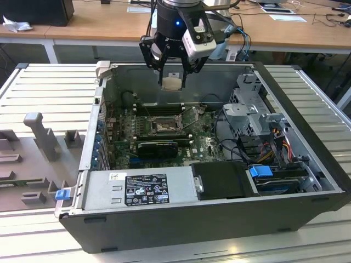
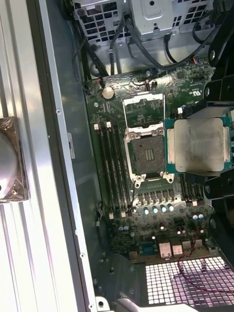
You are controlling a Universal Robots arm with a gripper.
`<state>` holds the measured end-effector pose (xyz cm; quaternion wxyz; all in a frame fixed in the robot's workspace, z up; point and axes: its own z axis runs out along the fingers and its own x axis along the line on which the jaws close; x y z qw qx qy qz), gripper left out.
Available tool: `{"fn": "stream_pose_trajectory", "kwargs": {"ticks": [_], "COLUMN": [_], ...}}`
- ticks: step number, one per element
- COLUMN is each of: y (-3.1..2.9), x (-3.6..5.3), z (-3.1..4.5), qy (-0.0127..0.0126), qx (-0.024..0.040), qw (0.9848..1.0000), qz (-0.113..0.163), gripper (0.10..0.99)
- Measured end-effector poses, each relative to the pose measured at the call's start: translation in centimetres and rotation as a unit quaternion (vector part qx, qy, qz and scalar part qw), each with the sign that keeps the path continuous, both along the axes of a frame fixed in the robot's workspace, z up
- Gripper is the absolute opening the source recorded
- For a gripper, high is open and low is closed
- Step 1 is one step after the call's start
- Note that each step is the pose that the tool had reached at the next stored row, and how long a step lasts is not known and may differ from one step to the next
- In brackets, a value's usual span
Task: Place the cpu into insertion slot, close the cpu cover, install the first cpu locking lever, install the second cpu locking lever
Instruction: 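Place the cpu into insertion slot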
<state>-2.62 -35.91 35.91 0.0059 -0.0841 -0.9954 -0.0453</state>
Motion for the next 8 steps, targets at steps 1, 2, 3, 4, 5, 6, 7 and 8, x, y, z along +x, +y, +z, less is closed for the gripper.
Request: {"fn": "stream_pose_trajectory", "kwargs": {"ticks": [1, 2, 3, 4, 5, 6, 7, 8], "y": [0.00, 0.00, 0.00, 0.00, 0.00, 0.00, 0.00, 0.00], "x": [0.00, 0.00, 0.00, 0.00, 0.00, 0.00, 0.00, 0.00], "z": [0.00, -0.01, -0.01, -0.01, -0.02, -0.02, -0.02, -0.02], "qy": [0.0000, 0.0000, 0.0000, 0.0000, 0.0000, 0.0000, 0.0000, 0.0000], "qx": [0.0000, 0.0000, 0.0000, 0.0000, 0.0000, 0.0000, 0.0000, 0.0000], "qw": [1.0000, 1.0000, 1.0000, 1.0000, 1.0000, 1.0000, 1.0000, 1.0000], "qz": [0.000, -0.001, -0.001, -0.001, -0.002, -0.002, -0.002, -0.002], "gripper": [0.525, 0.525, 0.525, 0.525, 0.525, 0.525, 0.525, 0.525]}}
